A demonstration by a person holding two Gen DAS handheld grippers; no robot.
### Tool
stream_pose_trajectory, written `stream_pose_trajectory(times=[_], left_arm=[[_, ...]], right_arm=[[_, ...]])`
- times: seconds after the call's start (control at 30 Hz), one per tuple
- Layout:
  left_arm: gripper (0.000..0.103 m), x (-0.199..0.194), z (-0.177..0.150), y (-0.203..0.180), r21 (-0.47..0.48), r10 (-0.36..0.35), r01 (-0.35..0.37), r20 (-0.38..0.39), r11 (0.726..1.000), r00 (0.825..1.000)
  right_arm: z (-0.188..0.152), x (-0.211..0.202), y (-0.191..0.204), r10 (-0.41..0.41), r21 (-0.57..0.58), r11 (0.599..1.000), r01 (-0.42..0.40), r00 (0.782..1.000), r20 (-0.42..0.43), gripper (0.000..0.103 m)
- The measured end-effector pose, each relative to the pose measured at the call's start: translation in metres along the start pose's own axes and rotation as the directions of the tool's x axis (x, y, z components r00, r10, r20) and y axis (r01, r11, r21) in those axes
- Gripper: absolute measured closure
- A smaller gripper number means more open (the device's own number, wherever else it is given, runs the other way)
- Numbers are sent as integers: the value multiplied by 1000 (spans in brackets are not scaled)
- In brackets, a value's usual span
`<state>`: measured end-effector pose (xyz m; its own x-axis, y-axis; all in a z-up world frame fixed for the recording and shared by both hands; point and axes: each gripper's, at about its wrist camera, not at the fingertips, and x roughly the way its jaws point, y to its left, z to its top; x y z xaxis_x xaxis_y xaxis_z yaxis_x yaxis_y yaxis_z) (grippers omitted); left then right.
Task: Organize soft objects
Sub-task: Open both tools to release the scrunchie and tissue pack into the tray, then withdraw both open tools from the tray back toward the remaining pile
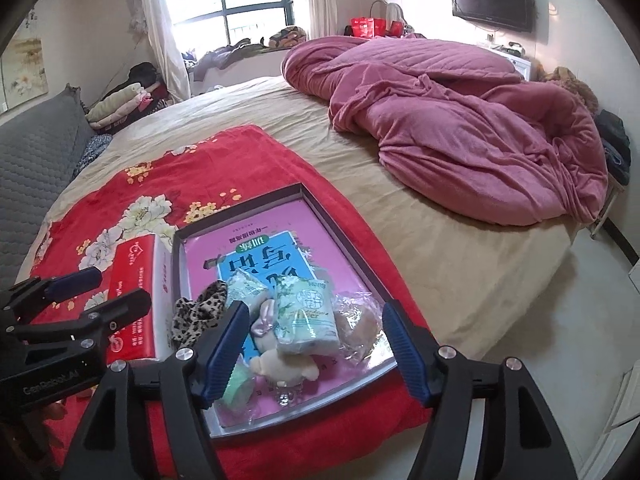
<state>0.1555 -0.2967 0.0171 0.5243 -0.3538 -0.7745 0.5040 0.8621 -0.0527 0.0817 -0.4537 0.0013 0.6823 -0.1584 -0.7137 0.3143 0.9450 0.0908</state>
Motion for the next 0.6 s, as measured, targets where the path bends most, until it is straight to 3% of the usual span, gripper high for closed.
stream_pose_trajectory(times=[0.6], left_arm=[[24, -69, -30, 40, -29, 49, -47, 46, 998, 998]], right_arm=[[-13, -37, 34, -40, 4, 999, 40, 999, 15, 26]])
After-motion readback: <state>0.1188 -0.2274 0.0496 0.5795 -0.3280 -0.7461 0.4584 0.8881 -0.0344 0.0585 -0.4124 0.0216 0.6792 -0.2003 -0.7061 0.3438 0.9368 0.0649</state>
